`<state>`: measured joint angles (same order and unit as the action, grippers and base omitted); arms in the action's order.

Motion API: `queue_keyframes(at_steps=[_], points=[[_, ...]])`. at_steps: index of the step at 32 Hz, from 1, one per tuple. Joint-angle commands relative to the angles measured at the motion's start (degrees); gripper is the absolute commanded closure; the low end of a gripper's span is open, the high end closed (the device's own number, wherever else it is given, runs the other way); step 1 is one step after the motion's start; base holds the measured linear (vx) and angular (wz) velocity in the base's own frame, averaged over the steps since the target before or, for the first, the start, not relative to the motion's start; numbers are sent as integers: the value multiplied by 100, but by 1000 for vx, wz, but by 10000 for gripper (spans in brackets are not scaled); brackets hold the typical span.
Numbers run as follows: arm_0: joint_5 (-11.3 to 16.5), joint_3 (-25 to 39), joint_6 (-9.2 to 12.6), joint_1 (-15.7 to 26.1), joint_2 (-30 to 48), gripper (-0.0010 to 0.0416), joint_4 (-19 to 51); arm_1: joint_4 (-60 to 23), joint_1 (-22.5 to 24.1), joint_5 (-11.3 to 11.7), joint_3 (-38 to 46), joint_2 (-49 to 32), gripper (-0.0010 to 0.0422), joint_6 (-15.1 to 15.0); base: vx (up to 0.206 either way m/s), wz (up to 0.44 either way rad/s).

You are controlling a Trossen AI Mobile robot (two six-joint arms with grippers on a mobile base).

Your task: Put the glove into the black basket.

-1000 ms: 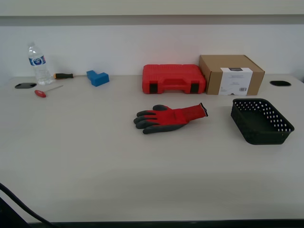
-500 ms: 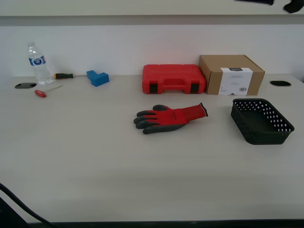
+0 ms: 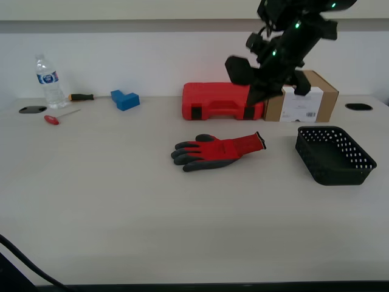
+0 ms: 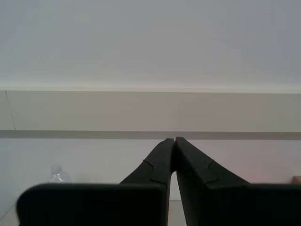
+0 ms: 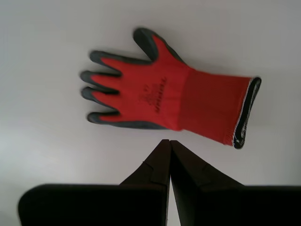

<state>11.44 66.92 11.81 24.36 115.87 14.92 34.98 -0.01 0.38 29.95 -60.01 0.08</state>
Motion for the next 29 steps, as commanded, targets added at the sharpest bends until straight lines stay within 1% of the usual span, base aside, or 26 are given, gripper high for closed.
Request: queue_keyframes(at_steps=[1, 2, 4, 8, 13, 14, 17, 19, 20, 21, 22, 23, 24, 25, 26, 29], points=[[-212, 195, -188, -63, 492, 405, 249, 28, 0, 4, 4, -2, 412, 2, 0, 0], [-258, 258, -229, -116, 660, 405, 203, 24, 0, 4, 4, -2, 412, 0, 0, 0], [-343, 369, -238, -199, 852, 403, 210, 26, 0, 4, 7, -2, 412, 0, 0, 0], [-387, 498, -232, -437, 1060, 403, 199, 24, 0, 4, 4, -2, 412, 0, 0, 0], [-387, 654, -138, -715, 1132, 402, 170, 26, 0, 4, 4, -2, 412, 0, 0, 0], [-387, 688, -81, -772, 1132, 393, 160, 26, 0, 4, 4, -2, 412, 0, 0, 0], [-398, 765, -92, -831, 1132, 339, 74, 24, 0, 4, 4, -2, 412, 0, 0, 0], [-457, 780, -190, -831, 1132, 285, -173, 24, 0, 4, 4, -2, 412, 2, 0, 0], [-455, 780, -192, -831, 1132, 271, -236, 26, 0, 4, 4, -2, 412, 0, 0, 0], [-455, 780, -190, -828, 1132, 244, -310, 24, 2, 4, 4, -2, 412, 0, 0, 0], [-461, 774, -188, -831, 1134, 232, -323, 26, 0, 4, 4, -2, 412, 0, 0, 0], [-452, 802, -177, -831, 1296, 205, -369, 28, 0, 4, 4, -2, 412, 2, 0, 0], [-420, 824, -181, -831, 1327, 195, -352, 24, 2, 7, 4, -2, 412, 0, 0, 0], [-334, 918, -179, -822, 1541, 177, -326, 26, 0, 7, 7, -2, 412, 2, 0, 0], [-278, 977, -179, -804, 1668, 169, -291, 24, 0, 4, 4, -2, 412, 2, 0, 0], [-238, 1119, -179, -730, 1882, 166, -177, 15, 0, 4, 0, -2, 412, 0, 0, 0]])
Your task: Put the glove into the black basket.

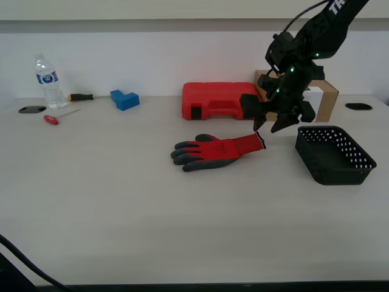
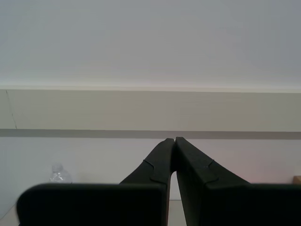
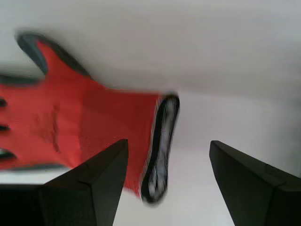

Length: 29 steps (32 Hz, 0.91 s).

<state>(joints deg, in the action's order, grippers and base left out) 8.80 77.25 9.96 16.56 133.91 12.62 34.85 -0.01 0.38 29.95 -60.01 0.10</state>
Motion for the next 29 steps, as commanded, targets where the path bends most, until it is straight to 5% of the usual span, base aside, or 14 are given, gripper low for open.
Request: queue_keyframes(at_steps=[1, 12, 19, 25, 29], points=[[28, 96, 7, 61, 79, 169, 57, 33, 0, 4, 7, -2, 412, -2, 0, 0], [37, 229, 79, 203, 459, 209, 114, 15, 2, 22, 9, -2, 412, 0, 0, 0], [339, 503, 125, 306, 769, 230, 197, -4, 0, 22, 4, -2, 412, 2, 0, 0], [487, 706, 205, 317, 767, 408, 273, -4, 0, 22, 7, -2, 412, 2, 0, 0], [509, 710, 203, 334, 734, 407, 402, -4, 0, 22, 4, -2, 412, 2, 0, 0]])
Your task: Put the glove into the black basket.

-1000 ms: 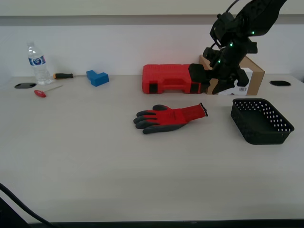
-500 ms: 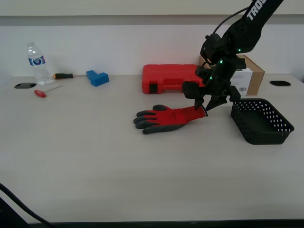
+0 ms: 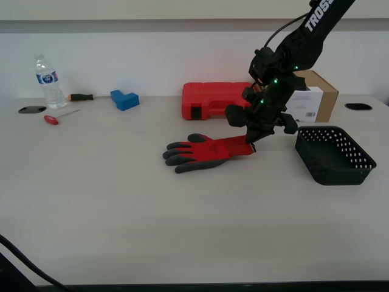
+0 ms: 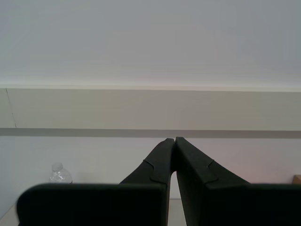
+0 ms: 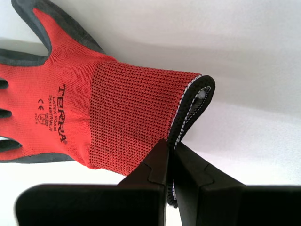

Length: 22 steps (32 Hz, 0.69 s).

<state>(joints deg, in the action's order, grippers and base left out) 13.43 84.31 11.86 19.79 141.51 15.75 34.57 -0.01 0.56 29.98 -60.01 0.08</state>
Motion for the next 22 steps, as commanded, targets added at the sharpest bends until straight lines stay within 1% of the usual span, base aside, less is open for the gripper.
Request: queue_keyframes(at_steps=[1, 4, 5, 6, 8, 11, 13, 15, 16, 17, 18, 20, 22], points=[[63, 4, 0, 15, -63, 407, 138, 26, 2, 4, 2, -2, 412, 4, 0, 0], [155, 2, -66, 20, -273, 407, 236, 26, 0, 4, 2, -2, 412, 4, 0, 0], [155, 0, -136, 20, -479, 407, 337, 24, 0, 4, 2, -2, 412, 4, 0, 0], [155, -4, -160, 22, -570, 407, 385, 26, 0, 4, 2, -2, 412, 2, 0, 0], [151, -66, -282, 24, -1069, 407, 533, 20, 0, 4, 0, -2, 412, 2, 0, 0], [129, -247, -289, 24, -1574, 407, 553, 17, 0, 4, -2, -2, 412, 4, 0, 0], [116, -442, -289, 26, -2090, 407, 562, 13, 2, 4, -2, -2, 412, 4, 0, 0], [42, -621, -286, 35, -2472, 407, 560, 11, 2, 4, -2, -2, 412, 4, 0, 0], [-2, -785, -282, 42, -2848, 407, 562, 7, 0, 4, -2, -2, 412, 4, 0, 0], [-2, -835, -280, 44, -2981, 407, 562, 7, 0, 4, 2, -2, 412, 4, 0, 0], [-72, -992, -234, 46, -3318, 407, 560, -9, 2, 4, 2, -2, 412, 4, 0, 0], [-214, -1150, -164, 48, -3626, 407, 551, -15, 0, 4, 0, -2, 412, 4, 0, 0], [-522, -1392, -131, 50, -4138, 407, 570, -20, 0, 4, 2, -2, 412, 4, 0, 0]])
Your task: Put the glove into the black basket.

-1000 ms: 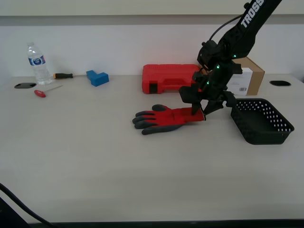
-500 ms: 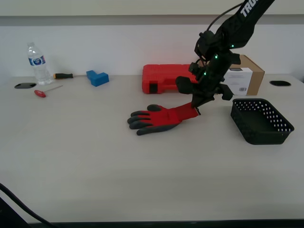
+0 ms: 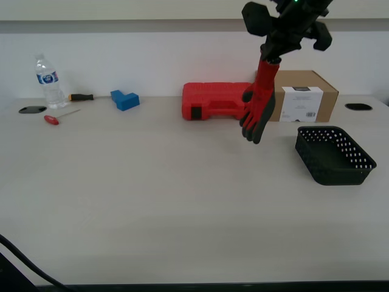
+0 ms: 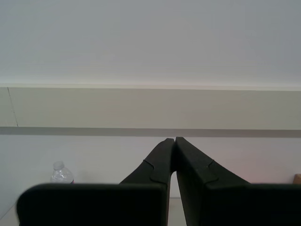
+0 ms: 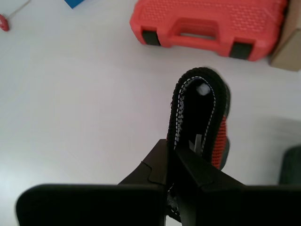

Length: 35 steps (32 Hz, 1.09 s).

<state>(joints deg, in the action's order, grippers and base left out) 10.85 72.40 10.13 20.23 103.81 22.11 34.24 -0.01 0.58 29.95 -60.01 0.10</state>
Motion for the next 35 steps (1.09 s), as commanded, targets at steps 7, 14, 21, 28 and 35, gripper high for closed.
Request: queue_keyframes(at_steps=[7, 14, 21, 28, 35], points=[[-960, -953, 243, -11, -1679, 407, 120, 15, 0, 2, 4, -2, 412, 2, 0, 0], [-1145, -1727, 509, -608, -2500, 407, 302, 15, 2, 2, 4, -2, 412, 2, 0, 0], [-1141, -2339, 442, -1451, -2776, 407, 251, 15, 0, 2, 4, -2, 412, 2, 0, 0], [-1141, -2634, 367, -1864, -2166, 407, -87, 15, 2, 2, 4, -2, 412, 2, 0, 0], [-1119, -2575, 295, -1917, -625, 407, -782, 15, 2, 2, 4, -2, 412, 2, 0, 0]])
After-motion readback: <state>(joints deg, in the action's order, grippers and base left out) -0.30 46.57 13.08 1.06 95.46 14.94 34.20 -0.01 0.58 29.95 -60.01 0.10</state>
